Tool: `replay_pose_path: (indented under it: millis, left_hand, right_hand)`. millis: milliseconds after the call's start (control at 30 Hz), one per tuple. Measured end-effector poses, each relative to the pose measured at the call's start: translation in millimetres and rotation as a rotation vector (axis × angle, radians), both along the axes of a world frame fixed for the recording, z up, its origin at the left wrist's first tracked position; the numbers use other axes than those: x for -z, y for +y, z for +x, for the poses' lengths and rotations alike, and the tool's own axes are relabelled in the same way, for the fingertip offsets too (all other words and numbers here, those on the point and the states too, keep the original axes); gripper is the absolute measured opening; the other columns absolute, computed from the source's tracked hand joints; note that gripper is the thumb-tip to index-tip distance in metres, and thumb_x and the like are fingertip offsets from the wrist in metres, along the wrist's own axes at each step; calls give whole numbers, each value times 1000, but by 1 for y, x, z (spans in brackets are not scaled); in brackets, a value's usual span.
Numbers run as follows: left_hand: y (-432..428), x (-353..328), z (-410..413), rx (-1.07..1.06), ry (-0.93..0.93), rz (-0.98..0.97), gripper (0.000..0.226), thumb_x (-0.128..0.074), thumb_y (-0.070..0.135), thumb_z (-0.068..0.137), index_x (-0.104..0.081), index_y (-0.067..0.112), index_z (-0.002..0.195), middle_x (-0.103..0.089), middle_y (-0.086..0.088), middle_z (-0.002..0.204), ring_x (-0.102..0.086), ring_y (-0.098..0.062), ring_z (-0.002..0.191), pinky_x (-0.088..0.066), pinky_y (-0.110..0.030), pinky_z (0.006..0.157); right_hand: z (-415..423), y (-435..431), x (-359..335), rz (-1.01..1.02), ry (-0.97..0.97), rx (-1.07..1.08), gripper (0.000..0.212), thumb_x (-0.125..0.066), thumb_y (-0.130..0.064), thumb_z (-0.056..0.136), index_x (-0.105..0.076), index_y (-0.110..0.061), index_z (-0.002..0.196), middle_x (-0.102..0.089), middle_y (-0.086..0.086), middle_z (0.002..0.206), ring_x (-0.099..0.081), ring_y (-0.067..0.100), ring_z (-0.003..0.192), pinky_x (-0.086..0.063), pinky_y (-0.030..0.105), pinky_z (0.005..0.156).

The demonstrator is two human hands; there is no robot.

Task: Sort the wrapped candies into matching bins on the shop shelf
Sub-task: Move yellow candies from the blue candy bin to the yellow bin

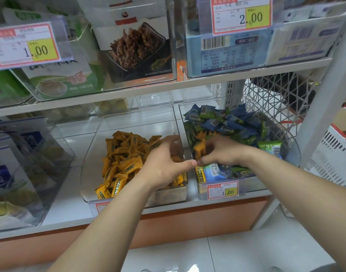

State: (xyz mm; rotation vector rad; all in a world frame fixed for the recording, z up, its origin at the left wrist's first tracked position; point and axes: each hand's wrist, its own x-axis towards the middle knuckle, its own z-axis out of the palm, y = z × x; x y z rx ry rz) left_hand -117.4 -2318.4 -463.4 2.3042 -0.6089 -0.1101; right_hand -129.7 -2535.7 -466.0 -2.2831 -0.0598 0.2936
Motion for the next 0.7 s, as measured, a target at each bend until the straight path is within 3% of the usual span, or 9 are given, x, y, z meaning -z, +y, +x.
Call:
replay_pose_path:
  millis: [67, 167, 300, 433, 567, 700]
  left_hand:
    - [-5, -4, -2, -6, -123, 72, 94, -75, 58, 73, -28, 34, 151, -47, 6, 144, -45, -14, 131, -34, -14, 95]
    - [-16, -11, -9, 49, -353, 151, 91, -68, 54, 76, -17, 46, 150, -35, 8, 154, -34, -20, 138, -37, -32, 107]
    - [-31, -9, -16, 80, -361, 269, 90, -68, 56, 77, -13, 48, 149, -43, 6, 149, -30, -25, 139, -40, -48, 109]
    - [-42, -6, -17, 8, -381, 240, 94, -68, 66, 74, -12, 47, 148, -56, 5, 139, -38, -26, 135, -42, -47, 105]
    - [-50, -5, -14, -65, -428, 246, 91, -60, 76, 71, -20, 39, 144, -63, 9, 128, -43, -23, 131, -31, -46, 113]
    - [-59, -2, -13, -111, -449, 271, 88, -57, 77, 73, -28, 34, 144, -58, 3, 137, -36, -25, 138, -12, -47, 120]
  right_hand:
    - [1, -4, -1, 55, -38, 66, 11, -83, -28, 76, -77, -24, 85, -77, -8, 87, -70, 9, 87, -53, 27, 80]
    - [0, -6, -3, 141, -56, 120, 15, -82, -25, 79, -78, -19, 92, -78, -4, 92, -71, 15, 93, -52, 30, 90]
    - [-3, -12, -3, 228, -73, 168, 7, -81, -23, 80, -79, -22, 87, -78, -8, 86, -72, 8, 83, -49, 19, 74]
    - [-5, -19, -6, 265, -100, 214, 4, -79, -28, 83, -79, -27, 87, -77, -13, 84, -71, 2, 79, -44, 10, 63]
    - [-6, -28, -12, 290, -123, 244, 11, -78, -31, 84, -79, -23, 91, -78, -4, 89, -72, 14, 87, -52, 27, 80]
    - [-8, -34, -15, 355, -175, 298, 4, -80, -25, 83, -78, -22, 83, -78, -4, 83, -73, 11, 79, -52, 25, 73]
